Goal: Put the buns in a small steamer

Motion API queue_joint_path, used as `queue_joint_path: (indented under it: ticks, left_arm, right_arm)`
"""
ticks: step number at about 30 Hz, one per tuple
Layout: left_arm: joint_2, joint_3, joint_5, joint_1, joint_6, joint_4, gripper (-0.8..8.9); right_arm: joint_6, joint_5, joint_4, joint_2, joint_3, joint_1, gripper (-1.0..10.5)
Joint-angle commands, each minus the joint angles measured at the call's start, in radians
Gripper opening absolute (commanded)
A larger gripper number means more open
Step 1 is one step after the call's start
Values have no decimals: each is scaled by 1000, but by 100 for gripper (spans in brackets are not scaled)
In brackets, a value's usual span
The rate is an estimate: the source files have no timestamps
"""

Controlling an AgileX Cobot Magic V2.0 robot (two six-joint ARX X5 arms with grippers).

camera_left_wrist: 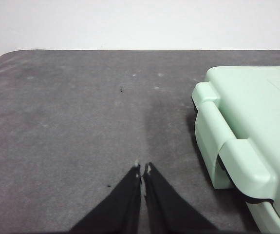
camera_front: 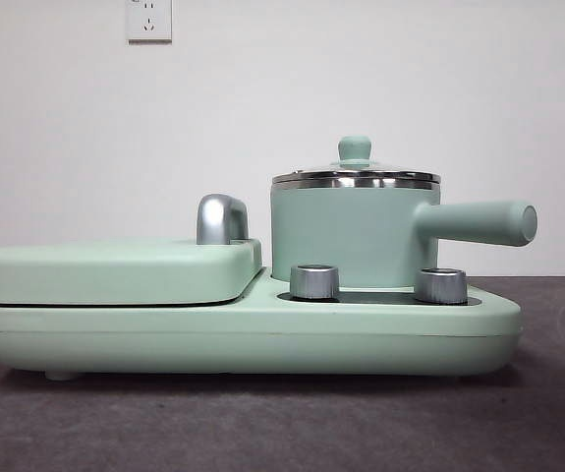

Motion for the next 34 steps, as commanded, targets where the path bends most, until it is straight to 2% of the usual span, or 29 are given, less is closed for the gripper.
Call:
queue_joint_path:
  ticks: [1,9,34]
  left_arm:
    - [-2,-19,-1,1,3,-7,16]
    - [-2,-19,-1,1,4,-7,16]
    - [-2,-19,-1,1,4,-8,16]
  right_arm:
    - [-8,-1,1,-1,-28,-24,15]
    - [-9,-24,-129,-1,-27,-66,15]
    - [-8,-18,-101,-1,-27,-65,15]
